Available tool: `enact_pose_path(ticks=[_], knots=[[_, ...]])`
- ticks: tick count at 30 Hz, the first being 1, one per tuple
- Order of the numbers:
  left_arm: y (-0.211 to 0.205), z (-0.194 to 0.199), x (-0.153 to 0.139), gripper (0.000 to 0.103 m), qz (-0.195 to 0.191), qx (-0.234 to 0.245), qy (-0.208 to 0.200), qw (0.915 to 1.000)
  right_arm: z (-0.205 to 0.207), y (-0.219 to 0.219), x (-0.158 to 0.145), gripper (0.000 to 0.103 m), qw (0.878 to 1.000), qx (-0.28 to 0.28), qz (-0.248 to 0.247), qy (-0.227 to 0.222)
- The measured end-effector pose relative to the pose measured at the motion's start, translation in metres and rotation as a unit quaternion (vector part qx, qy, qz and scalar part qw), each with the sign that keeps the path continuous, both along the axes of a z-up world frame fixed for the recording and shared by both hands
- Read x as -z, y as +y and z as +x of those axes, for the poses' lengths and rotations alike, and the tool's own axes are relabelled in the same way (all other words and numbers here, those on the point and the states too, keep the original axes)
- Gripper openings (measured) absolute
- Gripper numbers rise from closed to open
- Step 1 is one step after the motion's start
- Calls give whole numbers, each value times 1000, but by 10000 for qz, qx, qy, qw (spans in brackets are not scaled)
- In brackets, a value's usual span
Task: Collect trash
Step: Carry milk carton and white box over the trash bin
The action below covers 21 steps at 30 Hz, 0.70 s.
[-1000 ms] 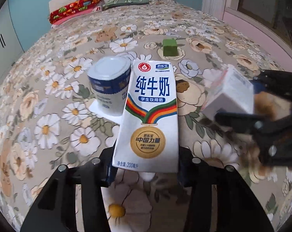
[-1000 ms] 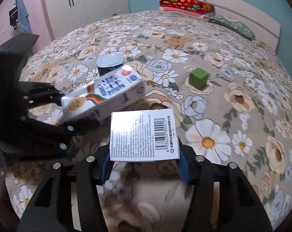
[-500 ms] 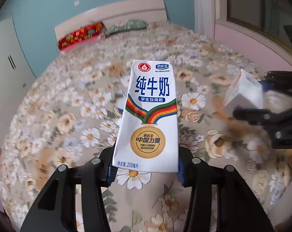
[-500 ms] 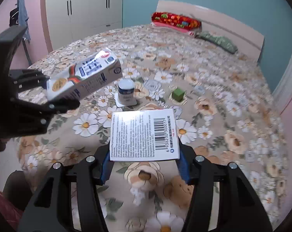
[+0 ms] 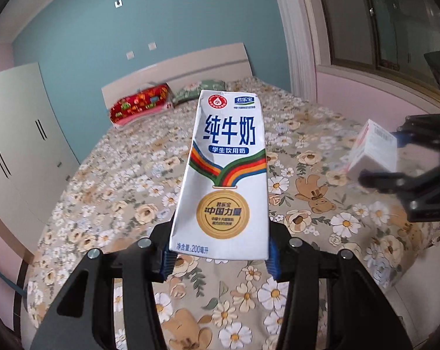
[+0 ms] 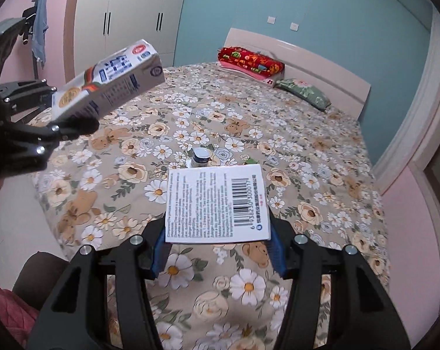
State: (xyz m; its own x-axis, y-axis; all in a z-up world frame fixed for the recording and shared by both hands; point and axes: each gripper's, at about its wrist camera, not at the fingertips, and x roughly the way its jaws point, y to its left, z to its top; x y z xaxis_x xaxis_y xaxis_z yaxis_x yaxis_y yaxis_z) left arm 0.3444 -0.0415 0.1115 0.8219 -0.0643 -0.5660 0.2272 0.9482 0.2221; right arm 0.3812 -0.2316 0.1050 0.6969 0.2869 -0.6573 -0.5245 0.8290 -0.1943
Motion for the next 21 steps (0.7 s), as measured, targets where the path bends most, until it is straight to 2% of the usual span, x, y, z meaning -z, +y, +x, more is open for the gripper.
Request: enact_pose_path(ticks=[5,9,15,21], knots=[[3,-48,-17,50,50,-22,-225,9997,-51,3,-19,56,9998,-7,-66,-198],[5,-81,-19,50,74,4,-315,9995,-82,6,-25,56,9997,-24,-83,-247],[11,-123,-11,50,154,74,-330,9993,-124,13,-22,56,9996,-66,-148,-241],[21,-149,11,50,210,73,-125,9997,-150,24,-9,56,9995,-148,-208,-167]])
